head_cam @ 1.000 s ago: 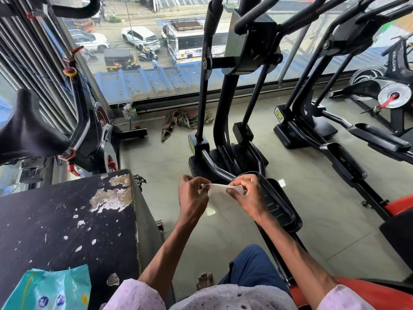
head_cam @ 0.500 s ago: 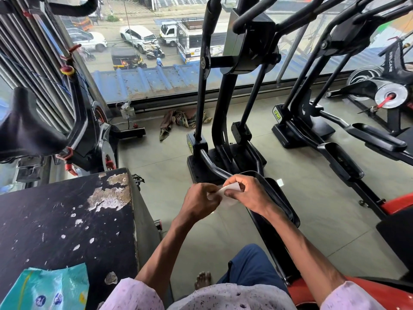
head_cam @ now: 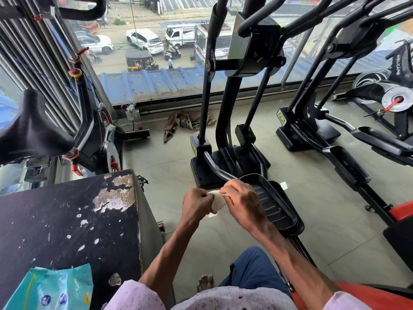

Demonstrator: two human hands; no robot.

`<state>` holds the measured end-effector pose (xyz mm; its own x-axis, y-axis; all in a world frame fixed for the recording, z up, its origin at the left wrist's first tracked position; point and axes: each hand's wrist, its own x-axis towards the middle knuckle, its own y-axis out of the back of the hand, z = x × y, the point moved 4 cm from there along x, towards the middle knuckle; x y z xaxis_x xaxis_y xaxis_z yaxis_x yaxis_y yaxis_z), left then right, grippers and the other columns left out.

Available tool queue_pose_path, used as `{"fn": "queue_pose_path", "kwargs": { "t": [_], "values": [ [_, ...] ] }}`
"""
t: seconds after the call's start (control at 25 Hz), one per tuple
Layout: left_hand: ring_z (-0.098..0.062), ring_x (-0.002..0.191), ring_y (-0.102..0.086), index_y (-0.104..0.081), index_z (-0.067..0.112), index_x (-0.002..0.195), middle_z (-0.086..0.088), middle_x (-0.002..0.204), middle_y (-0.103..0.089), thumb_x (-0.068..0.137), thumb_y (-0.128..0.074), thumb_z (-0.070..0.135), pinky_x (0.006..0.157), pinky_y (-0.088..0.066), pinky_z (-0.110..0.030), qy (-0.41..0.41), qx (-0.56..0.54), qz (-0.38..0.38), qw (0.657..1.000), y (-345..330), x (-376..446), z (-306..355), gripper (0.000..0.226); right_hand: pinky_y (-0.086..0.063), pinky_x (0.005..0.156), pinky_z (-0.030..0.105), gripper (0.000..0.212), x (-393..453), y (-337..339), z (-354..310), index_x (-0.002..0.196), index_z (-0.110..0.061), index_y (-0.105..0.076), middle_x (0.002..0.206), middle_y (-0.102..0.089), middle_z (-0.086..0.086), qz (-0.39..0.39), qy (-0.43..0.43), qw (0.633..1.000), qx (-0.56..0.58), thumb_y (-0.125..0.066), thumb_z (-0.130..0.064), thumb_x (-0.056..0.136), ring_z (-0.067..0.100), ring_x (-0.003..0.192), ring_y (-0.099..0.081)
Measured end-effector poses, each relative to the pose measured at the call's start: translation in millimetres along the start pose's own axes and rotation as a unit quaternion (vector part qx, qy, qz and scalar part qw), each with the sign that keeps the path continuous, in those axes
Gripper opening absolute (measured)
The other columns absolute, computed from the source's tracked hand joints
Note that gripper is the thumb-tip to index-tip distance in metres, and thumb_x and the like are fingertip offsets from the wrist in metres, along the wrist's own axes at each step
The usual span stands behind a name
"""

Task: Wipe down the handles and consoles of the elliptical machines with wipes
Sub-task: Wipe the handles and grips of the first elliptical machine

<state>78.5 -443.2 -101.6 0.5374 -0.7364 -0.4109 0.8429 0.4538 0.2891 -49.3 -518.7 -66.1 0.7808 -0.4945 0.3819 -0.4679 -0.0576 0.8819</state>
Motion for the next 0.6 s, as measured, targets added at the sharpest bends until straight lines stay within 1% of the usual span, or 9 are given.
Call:
{"fn": "queue_pose_path", "kwargs": {
  "t": [0.08,0.12,0.2,0.28,0.36,0.44,0.52,0.6],
  "values": [
    [-0.024,0.062,-0.062,-0.07,0.002,0.063,-0.015,0.067,-0.07,0.067,-0.053,0.0,0.072,-0.056,-0.038,0.05,-0.135,-0.058,0.988,-3.1,-4.7,2.5,0.018,-0.053,0.077,0.039,0.021,-7.0,-3.6,-8.2,0.098,-0.015,-0.068,0.096,-0.063,0.0,0.004,0.026,1.0,-0.016,-0.074,-0.003,0.082,0.022,0.085,-0.062],
    [-0.025,0.066,-0.063,-0.07,0.001,0.067,-0.017,0.071,-0.069,0.067,-0.052,-0.007,0.078,-0.056,-0.038,0.066,-0.186,-0.084,0.977,-4.1,-7.8,5.8,0.019,-0.052,0.078,0.037,0.022,-10.7,-4.3,-11.3,0.1,-0.015,-0.069,0.097,-0.064,0.0,0.009,0.031,0.999,-0.019,-0.074,-0.003,0.082,0.022,0.087,-0.062],
    [-0.024,0.071,-0.065,-0.07,-0.003,0.076,-0.018,0.076,-0.068,0.066,-0.051,-0.013,0.086,-0.056,-0.038,0.083,-0.236,-0.113,0.961,-4.1,-11.1,10.7,0.024,-0.052,0.081,0.037,0.022,-15.9,-3.7,-13.1,0.1,-0.014,-0.069,0.099,-0.065,0.0,0.025,0.03,0.999,-0.016,-0.074,-0.002,0.083,0.023,0.089,-0.062],
    [-0.026,0.076,-0.067,-0.072,-0.003,0.076,-0.018,0.08,-0.069,0.068,-0.049,-0.012,0.09,-0.055,-0.04,0.101,-0.279,-0.132,0.946,-6.2,-10.4,10.6,0.026,-0.052,0.081,0.039,0.018,-19.1,-2.8,-12.2,0.097,-0.012,-0.07,0.096,-0.065,0.001,0.038,0.041,0.998,-0.023,-0.072,-0.001,0.084,0.025,0.088,-0.062],
    [-0.029,0.083,-0.067,-0.076,-0.002,0.084,-0.021,0.088,-0.07,0.074,-0.046,-0.009,0.093,-0.054,-0.041,0.115,-0.326,-0.15,0.926,-9.7,-8.6,9.6,0.032,-0.052,0.082,0.04,0.015,-21.4,-2.9,-12.4,0.097,-0.009,-0.071,0.096,-0.066,0.002,0.051,0.064,0.996,-0.035,-0.069,0.001,0.086,0.026,0.088,-0.062],
    [-0.029,0.087,-0.065,-0.073,-0.005,0.095,-0.023,0.095,-0.068,0.078,-0.041,-0.007,0.094,-0.052,-0.041,0.117,-0.361,-0.158,0.912,-12.0,-8.1,11.7,0.036,-0.051,0.086,0.04,0.017,-23.4,-2.5,-11.8,0.102,-0.007,-0.073,0.102,-0.068,0.003,0.065,0.076,0.994,-0.043,-0.067,0.001,0.088,0.026,0.094,-0.063],
    [-0.028,0.083,-0.064,-0.07,-0.005,0.095,-0.023,0.095,-0.066,0.08,-0.036,-0.005,0.092,-0.052,-0.04,0.126,-0.402,-0.151,0.894,-12.3,-6.4,12.1,0.037,-0.049,0.094,0.04,0.02,-26.6,-1.0,-10.7,0.107,-0.006,-0.074,0.11,-0.07,0.003,0.071,0.082,0.993,-0.041,-0.066,-0.002,0.089,0.025,0.104,-0.064],
    [-0.029,0.079,-0.064,-0.069,-0.004,0.095,-0.023,0.093,-0.067,0.083,-0.037,0.002,0.09,-0.051,-0.04,0.143,-0.435,-0.135,0.879,-10.7,-5.2,11.6,0.035,-0.047,0.101,0.038,0.021,-28.2,1.2,-11.1,0.11,-0.007,-0.074,0.116,-0.071,0.001,0.056,0.074,0.996,-0.012,-0.065,-0.007,0.091,0.023,0.115,-0.062]
  ]
}}
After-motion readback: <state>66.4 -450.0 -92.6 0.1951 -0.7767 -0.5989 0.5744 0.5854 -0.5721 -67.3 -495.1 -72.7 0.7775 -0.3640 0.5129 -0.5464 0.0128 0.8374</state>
